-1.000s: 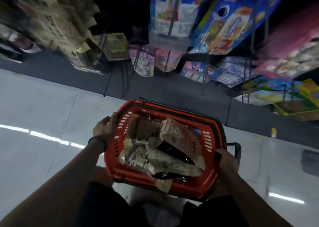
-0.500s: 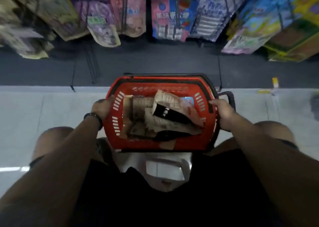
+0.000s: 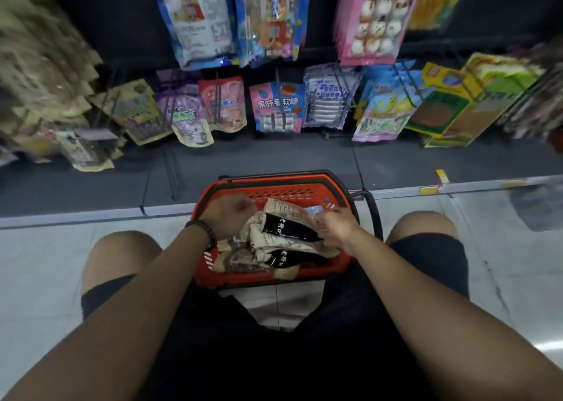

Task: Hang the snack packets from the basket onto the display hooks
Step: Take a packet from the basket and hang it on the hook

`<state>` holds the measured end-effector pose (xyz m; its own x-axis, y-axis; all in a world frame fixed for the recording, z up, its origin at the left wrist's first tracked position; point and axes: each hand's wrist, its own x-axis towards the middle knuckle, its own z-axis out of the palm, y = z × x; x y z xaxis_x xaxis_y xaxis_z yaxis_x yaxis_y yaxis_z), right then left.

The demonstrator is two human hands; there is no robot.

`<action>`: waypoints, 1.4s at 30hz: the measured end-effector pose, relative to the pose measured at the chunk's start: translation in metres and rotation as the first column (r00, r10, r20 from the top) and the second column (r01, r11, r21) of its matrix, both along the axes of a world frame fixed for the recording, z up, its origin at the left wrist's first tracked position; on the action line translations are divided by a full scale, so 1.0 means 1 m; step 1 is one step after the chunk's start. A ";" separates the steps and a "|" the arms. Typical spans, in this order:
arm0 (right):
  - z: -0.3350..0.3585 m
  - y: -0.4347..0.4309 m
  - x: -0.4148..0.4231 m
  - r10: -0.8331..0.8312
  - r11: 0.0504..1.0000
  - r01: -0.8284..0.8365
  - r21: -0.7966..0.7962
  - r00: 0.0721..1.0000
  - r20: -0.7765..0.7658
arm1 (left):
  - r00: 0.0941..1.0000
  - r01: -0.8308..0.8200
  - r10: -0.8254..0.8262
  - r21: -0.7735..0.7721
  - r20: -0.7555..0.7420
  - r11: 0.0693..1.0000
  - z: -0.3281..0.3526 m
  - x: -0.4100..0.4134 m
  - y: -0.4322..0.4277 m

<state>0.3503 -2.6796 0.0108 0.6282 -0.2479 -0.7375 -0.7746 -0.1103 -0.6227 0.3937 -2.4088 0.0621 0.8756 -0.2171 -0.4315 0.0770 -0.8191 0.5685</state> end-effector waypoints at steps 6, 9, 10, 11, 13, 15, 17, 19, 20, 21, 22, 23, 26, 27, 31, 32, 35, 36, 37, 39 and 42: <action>-0.015 0.012 0.005 -0.072 0.989 0.092 0.115 0.983 -0.167 | 0.991 0.126 -0.127 -0.023 -0.039 0.992 -0.029 -0.020 -0.015; -0.036 0.018 0.015 -0.187 0.971 0.210 0.109 0.964 -0.190 | 0.991 0.101 -0.103 -0.031 -0.084 0.994 -0.051 -0.012 -0.023; -0.045 0.021 0.017 -0.238 0.951 0.272 0.149 0.949 -0.207 | 0.992 0.091 -0.093 -0.027 -0.087 0.996 -0.060 -0.009 -0.026; -0.052 0.024 0.019 -0.292 0.921 0.340 0.193 0.927 -0.236 | 0.993 0.083 -0.084 -0.016 -0.084 0.996 -0.069 -0.006 -0.028; -0.075 0.025 0.019 -0.404 0.837 0.481 0.261 0.865 -0.296 | 0.993 0.081 -0.079 0.017 -0.084 0.997 -0.090 0.005 -0.034; -0.099 0.019 0.018 -0.486 0.757 0.561 0.334 0.826 -0.286 | 0.991 0.081 -0.074 0.058 -0.112 0.995 -0.106 0.017 -0.041; -0.108 0.010 0.017 -0.484 0.712 0.571 0.410 0.821 -0.302 | 0.989 0.064 -0.054 0.073 -0.137 0.995 -0.123 0.029 -0.049; -0.117 -0.002 0.021 -0.482 0.676 0.590 0.442 0.807 -0.340 | 0.991 0.031 -0.018 0.097 -0.132 0.995 -0.139 0.036 -0.056; -0.122 -0.006 0.022 -0.495 0.650 0.618 0.442 0.786 -0.370 | 0.994 0.009 0.002 0.102 -0.109 0.995 -0.146 0.038 -0.059; -0.123 -0.009 0.024 -0.493 0.631 0.642 0.434 0.765 -0.415 | 0.996 -0.011 0.021 0.108 -0.088 0.994 -0.152 0.038 -0.061; -0.126 -0.009 0.026 -0.493 0.598 0.676 0.430 0.733 -0.468 | 0.997 -0.024 0.032 0.112 -0.066 0.993 -0.155 0.038 -0.063; -0.125 -0.008 0.028 -0.502 0.573 0.706 0.415 0.703 -0.503 | 0.998 -0.036 0.042 0.116 -0.051 0.993 -0.157 0.038 -0.064; -0.130 -0.002 0.026 -0.524 0.584 0.717 0.381 0.691 -0.497 | 0.997 -0.078 0.078 0.097 0.011 0.992 -0.159 0.037 -0.062; -0.128 -0.001 0.026 -0.529 0.598 0.706 0.380 0.703 -0.475 | 0.996 -0.084 0.081 0.083 0.034 0.993 -0.157 0.037 -0.060; -0.117 0.001 0.034 -0.631 0.598 0.713 0.366 0.700 -0.333 | 0.986 -0.085 0.083 0.012 0.148 0.996 -0.139 0.031 -0.060; -0.107 0.001 0.037 -0.645 0.584 0.716 0.382 0.695 -0.318 | 0.980 -0.101 0.101 -0.008 0.172 0.995 -0.133 0.026 -0.059; -0.092 0.010 0.038 -0.625 0.565 0.699 0.439 0.710 -0.326 | 0.938 -0.133 0.151 -0.079 0.311 0.988 -0.112 0.002 -0.062; -0.082 0.017 0.038 -0.597 0.557 0.667 0.495 0.736 -0.319 | 0.915 -0.139 0.169 -0.108 0.367 0.984 -0.106 -0.008 -0.063; -0.070 0.025 0.037 -0.599 0.561 0.645 0.518 0.749 -0.284 | 0.891 -0.146 0.192 -0.140 0.411 0.979 -0.100 -0.019 -0.063; -0.046 0.037 0.034 -0.651 0.602 0.651 0.462 0.736 -0.188 | 0.865 -0.182 0.257 -0.207 0.432 0.961 -0.089 -0.038 -0.063; -0.021 0.045 0.029 -0.687 0.626 0.609 0.486 0.726 -0.026 | 0.907 -0.157 0.235 -0.236 0.351 0.959 -0.068 -0.049 -0.049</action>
<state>0.3795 -2.6350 -0.0102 0.5396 -0.3145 -0.7809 -0.4320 0.6927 -0.5775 0.3451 -2.4575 -0.0063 0.9969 -0.0711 -0.0327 -0.0242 -0.6771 0.7355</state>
